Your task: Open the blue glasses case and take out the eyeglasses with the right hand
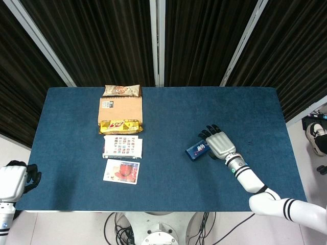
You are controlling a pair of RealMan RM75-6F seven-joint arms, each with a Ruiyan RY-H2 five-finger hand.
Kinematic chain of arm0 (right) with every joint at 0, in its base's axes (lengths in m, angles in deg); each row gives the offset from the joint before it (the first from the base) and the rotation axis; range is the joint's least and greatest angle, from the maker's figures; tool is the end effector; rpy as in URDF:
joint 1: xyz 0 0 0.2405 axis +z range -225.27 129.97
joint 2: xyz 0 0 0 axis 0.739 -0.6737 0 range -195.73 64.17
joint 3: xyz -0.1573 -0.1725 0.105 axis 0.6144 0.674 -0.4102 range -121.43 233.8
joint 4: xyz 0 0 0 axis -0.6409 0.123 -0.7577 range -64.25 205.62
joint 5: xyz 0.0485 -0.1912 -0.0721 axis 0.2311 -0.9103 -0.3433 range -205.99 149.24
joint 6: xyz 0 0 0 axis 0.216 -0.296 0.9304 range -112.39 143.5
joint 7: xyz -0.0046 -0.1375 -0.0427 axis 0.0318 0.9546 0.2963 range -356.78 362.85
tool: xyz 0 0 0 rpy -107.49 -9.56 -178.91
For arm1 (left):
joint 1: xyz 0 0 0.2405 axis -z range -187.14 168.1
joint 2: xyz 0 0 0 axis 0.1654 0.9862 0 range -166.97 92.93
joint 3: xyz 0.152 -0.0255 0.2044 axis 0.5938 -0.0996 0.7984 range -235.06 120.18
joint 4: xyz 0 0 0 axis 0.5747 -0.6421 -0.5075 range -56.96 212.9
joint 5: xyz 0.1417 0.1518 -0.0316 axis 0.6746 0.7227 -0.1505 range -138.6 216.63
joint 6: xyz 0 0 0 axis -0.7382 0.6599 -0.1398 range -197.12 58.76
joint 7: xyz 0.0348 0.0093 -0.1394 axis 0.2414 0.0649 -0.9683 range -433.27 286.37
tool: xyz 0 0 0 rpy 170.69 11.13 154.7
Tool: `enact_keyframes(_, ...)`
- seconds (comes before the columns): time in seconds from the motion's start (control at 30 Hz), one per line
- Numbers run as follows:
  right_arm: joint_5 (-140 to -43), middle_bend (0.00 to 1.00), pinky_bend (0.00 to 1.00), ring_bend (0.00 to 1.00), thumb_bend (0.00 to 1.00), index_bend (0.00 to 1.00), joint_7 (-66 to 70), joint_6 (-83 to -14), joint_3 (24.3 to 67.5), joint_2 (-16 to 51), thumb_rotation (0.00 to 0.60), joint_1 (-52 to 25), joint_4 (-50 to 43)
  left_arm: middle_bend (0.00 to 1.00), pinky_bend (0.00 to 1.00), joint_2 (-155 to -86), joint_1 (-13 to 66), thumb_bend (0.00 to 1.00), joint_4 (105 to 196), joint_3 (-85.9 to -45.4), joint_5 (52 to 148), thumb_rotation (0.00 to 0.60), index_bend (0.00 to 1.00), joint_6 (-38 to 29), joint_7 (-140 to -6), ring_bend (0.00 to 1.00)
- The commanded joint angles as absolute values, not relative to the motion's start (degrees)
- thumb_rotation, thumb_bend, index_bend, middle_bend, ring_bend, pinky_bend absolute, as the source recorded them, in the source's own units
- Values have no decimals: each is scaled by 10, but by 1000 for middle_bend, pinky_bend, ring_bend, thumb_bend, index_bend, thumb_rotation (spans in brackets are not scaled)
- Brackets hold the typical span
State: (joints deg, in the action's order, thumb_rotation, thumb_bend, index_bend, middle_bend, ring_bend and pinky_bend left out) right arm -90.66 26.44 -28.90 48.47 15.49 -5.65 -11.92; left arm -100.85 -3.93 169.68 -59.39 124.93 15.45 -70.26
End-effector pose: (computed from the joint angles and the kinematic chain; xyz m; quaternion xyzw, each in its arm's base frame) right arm -0.1980 -0.3522 0.0064 0.7943 -0.3502 0.2522 0.4276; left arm -0.3132 0.1819 0.1587 -0.6137 -0.3690 -0.3650 0.5950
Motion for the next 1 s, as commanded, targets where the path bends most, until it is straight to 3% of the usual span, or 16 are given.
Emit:
enact_keyframes(0.03, -904, 124, 0, 0, 304, 230, 263, -290, 487, 156, 600, -55, -118, 790, 444, -1009, -39, 409, 1697, -594, 1249, 600, 760, 154, -702, 580)
enact_keyframes(0.7, -880, 131, 0, 0, 336, 326, 266, -291, 499, 160, 600, -38, -116, 790, 444, -1008, -39, 409, 1697, -594, 1249, 600, 760, 154, -703, 580)
enact_keyframes(1.0, -874, 157, 0, 0, 481, 389, 271, -287, 501, 163, 600, -27, -114, 790, 444, -1008, -39, 409, 1697, -594, 1250, 600, 760, 154, -704, 580)
